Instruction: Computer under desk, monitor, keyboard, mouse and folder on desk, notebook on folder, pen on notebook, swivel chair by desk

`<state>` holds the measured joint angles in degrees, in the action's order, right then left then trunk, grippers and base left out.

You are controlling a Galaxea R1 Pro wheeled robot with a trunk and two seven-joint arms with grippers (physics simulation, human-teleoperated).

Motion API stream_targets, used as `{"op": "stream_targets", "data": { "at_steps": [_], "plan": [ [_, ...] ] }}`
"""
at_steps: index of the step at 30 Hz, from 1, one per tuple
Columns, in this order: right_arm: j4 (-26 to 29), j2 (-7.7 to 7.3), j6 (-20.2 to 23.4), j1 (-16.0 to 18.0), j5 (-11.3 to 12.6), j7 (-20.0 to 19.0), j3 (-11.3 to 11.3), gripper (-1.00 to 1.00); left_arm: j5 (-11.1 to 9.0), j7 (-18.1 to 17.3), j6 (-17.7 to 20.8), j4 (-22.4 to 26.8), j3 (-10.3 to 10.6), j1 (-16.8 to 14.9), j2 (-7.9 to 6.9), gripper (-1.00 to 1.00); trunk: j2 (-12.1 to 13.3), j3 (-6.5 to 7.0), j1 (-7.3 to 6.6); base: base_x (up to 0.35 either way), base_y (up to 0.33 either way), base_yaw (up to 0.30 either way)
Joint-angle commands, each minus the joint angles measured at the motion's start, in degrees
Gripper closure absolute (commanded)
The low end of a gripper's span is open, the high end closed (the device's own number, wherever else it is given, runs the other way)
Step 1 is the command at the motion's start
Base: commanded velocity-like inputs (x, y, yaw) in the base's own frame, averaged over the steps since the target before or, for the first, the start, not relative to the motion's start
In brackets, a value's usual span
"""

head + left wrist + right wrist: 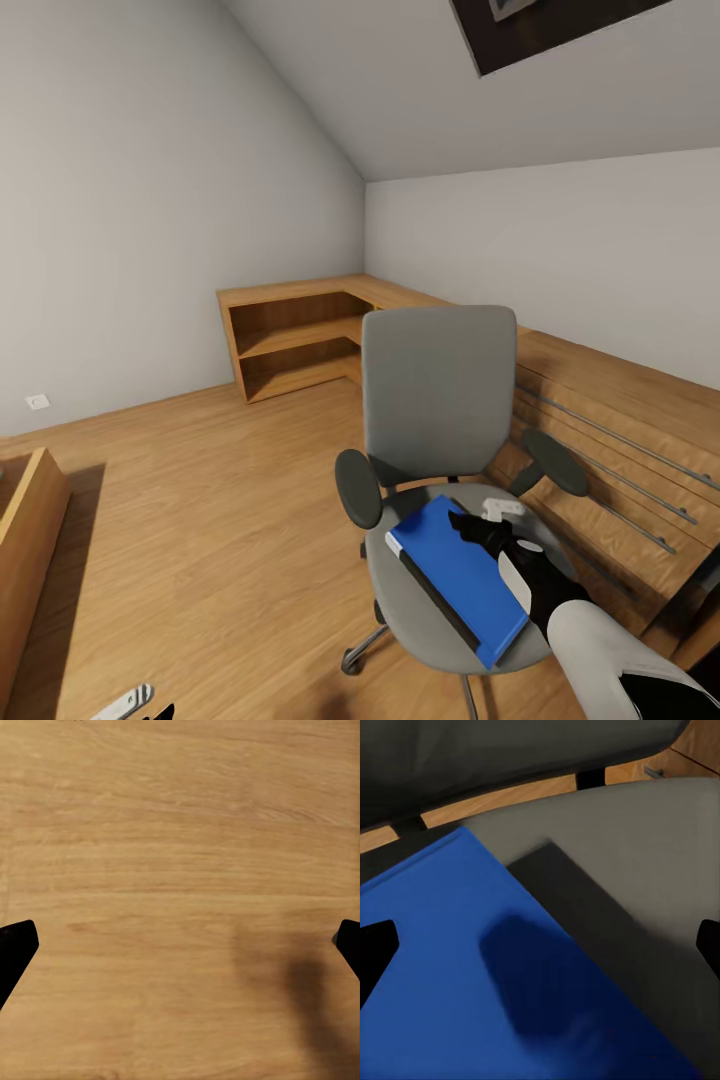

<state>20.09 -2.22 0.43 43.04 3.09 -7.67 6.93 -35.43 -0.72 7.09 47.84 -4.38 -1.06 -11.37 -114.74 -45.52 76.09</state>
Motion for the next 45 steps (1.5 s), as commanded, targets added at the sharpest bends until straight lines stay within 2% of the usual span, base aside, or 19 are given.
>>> {"op": "stream_targets", "data": {
  "at_steps": [1, 45],
  "plan": [
    [-0.08, 0.02, 0.07, 0.03, 0.31, -0.41, 0.36, -1.0, -0.54, -0.07, 0.38, 0.07, -0.1, -0.01, 0.0, -1.0, -0.02, -0.05, -0.01, 0.0, 0.008, 0.0],
    [-3.41, 0.11, 0.18, 0.03, 0.25, -0.03, 0.28, -1.0, -0.38, 0.25, 0.47, 0.15, -0.2, -0.04, -0.06, -1.0, -0.02, -0.05, -0.01, 0.0, 0.001, 0.0]
  ]
}}
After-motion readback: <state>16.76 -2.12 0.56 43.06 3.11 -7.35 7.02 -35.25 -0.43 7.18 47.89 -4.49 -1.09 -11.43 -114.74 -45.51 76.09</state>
